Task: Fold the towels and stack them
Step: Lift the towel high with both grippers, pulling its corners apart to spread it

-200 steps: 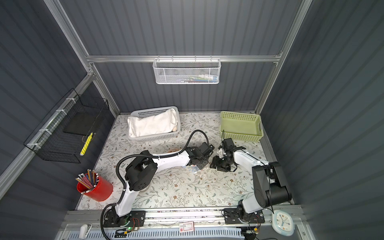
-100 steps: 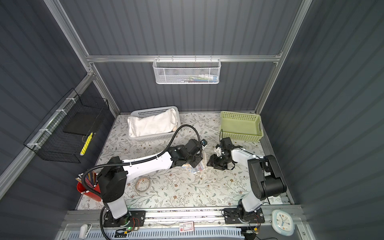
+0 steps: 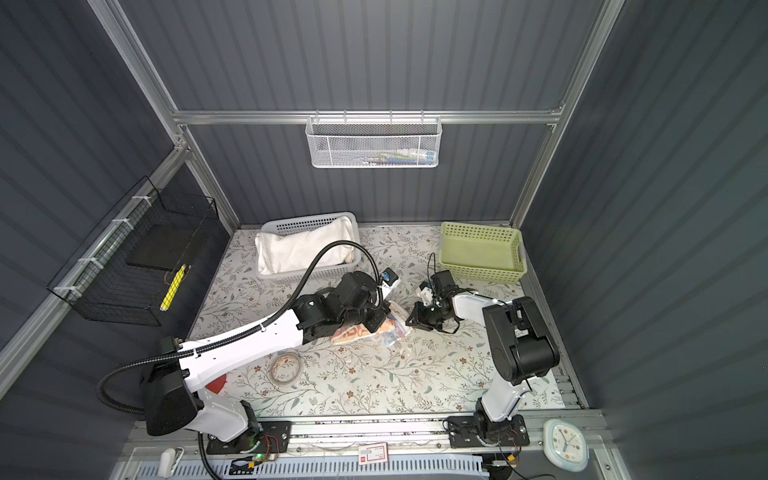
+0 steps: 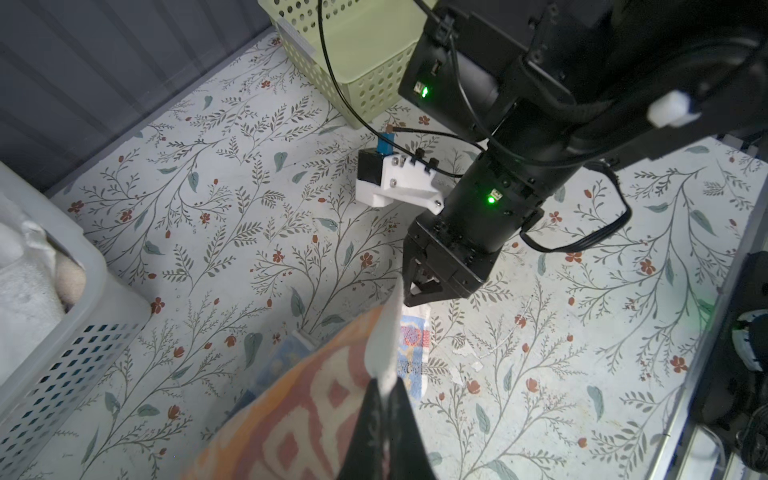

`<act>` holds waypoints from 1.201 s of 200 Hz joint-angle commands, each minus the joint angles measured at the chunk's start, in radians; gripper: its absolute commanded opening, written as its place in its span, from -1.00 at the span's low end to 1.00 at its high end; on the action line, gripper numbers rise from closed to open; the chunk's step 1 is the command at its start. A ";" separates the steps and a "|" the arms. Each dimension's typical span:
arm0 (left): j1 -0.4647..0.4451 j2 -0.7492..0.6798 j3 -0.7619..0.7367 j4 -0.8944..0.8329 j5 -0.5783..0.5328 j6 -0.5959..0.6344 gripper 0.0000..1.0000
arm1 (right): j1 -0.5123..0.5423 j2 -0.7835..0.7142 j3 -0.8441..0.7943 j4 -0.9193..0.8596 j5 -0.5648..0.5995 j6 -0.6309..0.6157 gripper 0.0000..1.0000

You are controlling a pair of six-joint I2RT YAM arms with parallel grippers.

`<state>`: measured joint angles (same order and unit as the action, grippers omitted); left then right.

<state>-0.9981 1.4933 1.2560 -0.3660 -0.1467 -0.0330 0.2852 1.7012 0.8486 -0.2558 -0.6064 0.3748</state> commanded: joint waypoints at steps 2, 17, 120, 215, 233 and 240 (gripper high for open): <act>0.031 -0.059 0.009 -0.008 0.026 0.014 -1.00 | 0.005 -0.097 -0.014 -0.012 -0.002 0.000 -1.00; 0.045 -0.087 0.028 -0.025 0.020 0.020 -1.00 | 0.004 -0.191 0.002 -0.066 0.033 -0.013 -1.00; 0.062 -0.268 0.230 -0.114 0.045 0.085 -1.00 | 0.011 -0.640 0.400 -0.535 0.231 -0.179 -1.00; 0.062 -0.290 0.628 -0.345 0.346 0.054 -1.00 | 0.011 -0.655 1.269 -1.043 0.505 -0.297 -1.00; 0.062 -0.285 0.675 -0.374 0.348 0.043 -1.00 | 0.011 -0.613 1.393 -1.116 0.527 -0.302 -1.00; 0.062 -0.277 0.691 -0.388 0.335 0.037 -1.00 | 0.011 -0.597 1.421 -1.137 0.543 -0.298 -1.00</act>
<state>-0.9638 1.2346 1.8748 -0.6228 0.2272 0.0296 0.3180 1.0538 2.1681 -1.2217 -0.2531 0.0883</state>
